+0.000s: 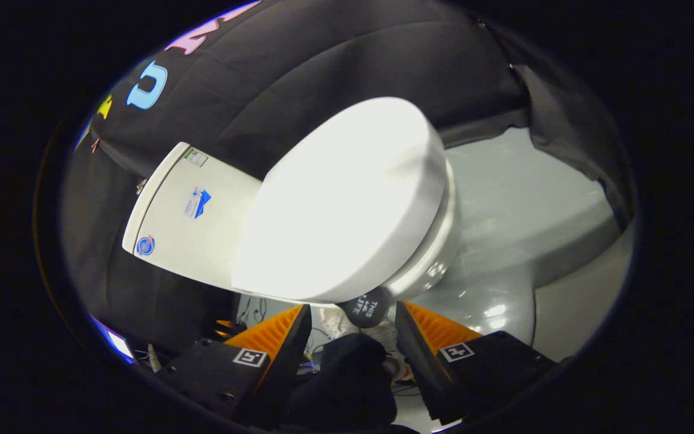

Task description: Open the toilet lid.

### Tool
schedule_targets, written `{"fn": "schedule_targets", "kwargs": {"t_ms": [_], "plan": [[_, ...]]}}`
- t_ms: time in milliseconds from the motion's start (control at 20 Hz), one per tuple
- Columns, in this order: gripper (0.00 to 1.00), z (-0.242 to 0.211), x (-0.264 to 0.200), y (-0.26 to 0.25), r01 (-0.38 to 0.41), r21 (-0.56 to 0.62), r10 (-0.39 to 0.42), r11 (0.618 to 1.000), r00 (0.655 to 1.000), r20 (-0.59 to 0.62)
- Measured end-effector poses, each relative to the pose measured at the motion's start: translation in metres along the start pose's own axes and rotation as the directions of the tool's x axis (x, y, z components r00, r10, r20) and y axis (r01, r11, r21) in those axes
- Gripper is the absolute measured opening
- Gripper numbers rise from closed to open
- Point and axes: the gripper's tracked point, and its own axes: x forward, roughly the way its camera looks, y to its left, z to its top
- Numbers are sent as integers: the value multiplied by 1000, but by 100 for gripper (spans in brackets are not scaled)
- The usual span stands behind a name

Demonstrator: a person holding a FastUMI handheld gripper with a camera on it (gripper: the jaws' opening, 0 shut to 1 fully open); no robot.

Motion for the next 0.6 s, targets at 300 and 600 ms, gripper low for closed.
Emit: {"fn": "schedule_targets", "kwargs": {"t_ms": [300,600], "plan": [[42,0,11,-12,-63,129,65,990,998,-9],[20,-4,13,-9,-108,126,111,986,994,-15]]}}
